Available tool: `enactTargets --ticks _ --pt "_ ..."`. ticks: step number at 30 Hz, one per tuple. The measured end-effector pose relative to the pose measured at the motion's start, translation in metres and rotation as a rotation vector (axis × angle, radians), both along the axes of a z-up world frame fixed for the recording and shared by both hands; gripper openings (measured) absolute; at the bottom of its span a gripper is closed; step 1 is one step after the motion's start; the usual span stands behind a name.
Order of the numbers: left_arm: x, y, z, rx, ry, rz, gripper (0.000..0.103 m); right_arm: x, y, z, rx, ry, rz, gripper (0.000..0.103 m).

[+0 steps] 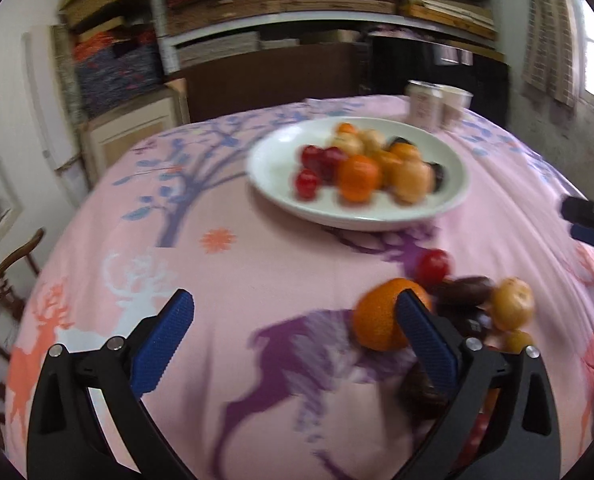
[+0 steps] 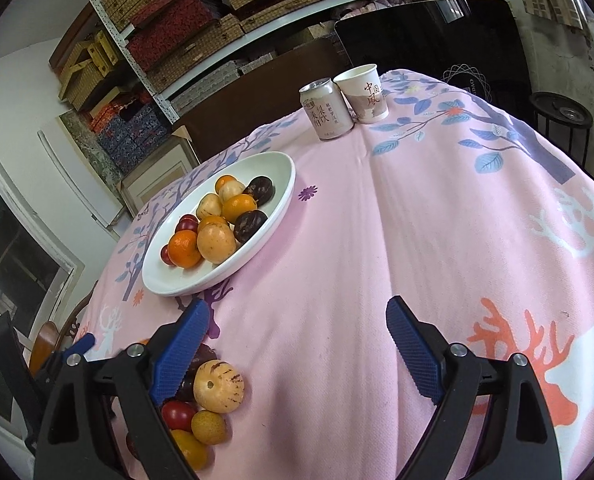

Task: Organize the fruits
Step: 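Move the left tool toward a large orange beside the fruit pile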

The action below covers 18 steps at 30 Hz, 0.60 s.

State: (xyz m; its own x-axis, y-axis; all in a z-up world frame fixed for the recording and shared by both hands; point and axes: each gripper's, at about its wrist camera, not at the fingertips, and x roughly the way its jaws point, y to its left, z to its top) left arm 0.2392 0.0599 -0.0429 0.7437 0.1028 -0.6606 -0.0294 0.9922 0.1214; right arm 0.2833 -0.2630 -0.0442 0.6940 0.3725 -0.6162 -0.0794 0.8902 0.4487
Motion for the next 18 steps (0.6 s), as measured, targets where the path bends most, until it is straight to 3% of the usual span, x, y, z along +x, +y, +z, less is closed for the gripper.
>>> enactTargets --ticks 2,4,6,8,15,18 --pt "0.004 0.02 -0.001 -0.027 0.015 0.073 0.099 0.0 -0.001 -0.001 0.004 0.002 -0.001 0.091" --pt "0.005 0.042 0.0 -0.113 0.025 0.125 0.099 0.001 -0.002 -0.002 0.009 0.008 -0.003 0.091" --pt "0.001 0.056 0.003 -0.218 0.007 0.136 0.099 0.001 -0.003 -0.003 0.016 0.013 -0.002 0.091" --pt "0.0 0.059 0.003 -0.265 0.003 0.125 0.099 0.002 -0.003 -0.003 0.019 0.015 -0.002 0.091" --pt "0.008 0.029 -0.013 -0.127 0.06 0.06 0.099 0.001 -0.001 -0.004 0.013 0.019 0.007 0.091" --pt "0.011 0.026 -0.019 -0.103 0.077 0.056 0.099 0.002 -0.001 -0.005 0.014 0.024 0.008 0.091"
